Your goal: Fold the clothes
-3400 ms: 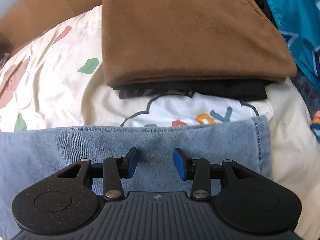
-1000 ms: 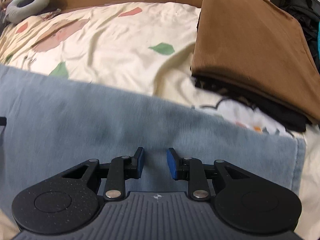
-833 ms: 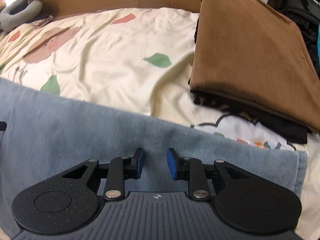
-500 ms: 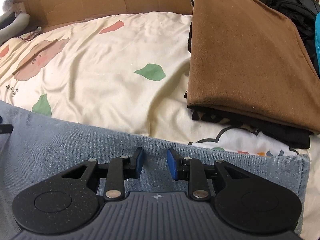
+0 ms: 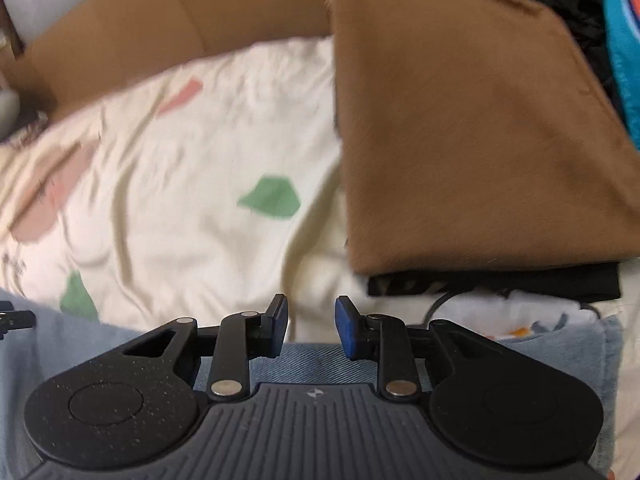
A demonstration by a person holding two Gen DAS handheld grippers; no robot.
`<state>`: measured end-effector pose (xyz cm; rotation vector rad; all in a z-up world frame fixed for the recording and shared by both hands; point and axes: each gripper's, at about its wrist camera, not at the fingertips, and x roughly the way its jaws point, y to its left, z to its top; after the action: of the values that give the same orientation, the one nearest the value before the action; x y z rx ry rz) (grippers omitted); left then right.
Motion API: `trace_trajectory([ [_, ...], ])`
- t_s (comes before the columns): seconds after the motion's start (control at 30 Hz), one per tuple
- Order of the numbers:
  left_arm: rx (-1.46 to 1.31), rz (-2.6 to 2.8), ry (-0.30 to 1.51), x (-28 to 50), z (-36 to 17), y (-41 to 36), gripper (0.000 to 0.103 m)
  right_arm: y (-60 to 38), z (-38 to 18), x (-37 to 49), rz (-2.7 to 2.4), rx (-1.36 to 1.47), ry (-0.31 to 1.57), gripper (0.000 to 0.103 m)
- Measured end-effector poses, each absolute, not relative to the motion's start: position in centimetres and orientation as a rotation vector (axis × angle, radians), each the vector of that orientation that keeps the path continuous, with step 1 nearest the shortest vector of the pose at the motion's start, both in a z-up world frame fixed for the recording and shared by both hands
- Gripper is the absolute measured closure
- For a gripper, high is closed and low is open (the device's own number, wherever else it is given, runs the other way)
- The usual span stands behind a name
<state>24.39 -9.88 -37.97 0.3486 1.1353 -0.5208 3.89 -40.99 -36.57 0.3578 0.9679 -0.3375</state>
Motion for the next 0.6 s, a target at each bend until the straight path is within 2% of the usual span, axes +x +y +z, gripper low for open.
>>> trace_trajectory([
  [0.43, 0.377, -0.523, 1.054, 27.8, -27.0, -10.8, 0.050, -47.2, -32.5, -5.5, -0.433, 0.495, 0.903, 0.068],
  [0.5, 0.380, -0.548, 1.036, 27.7, -25.1, -11.5, 0.048, -47.9, -32.3, -7.0, -0.444, 0.501, 0.899, 0.063],
  [0.6, 0.402, -0.575, 1.028, 27.4, -23.3, -12.6, 0.047, -49.1, -32.1, -9.3, -0.464, 0.517, 0.901, 0.062],
])
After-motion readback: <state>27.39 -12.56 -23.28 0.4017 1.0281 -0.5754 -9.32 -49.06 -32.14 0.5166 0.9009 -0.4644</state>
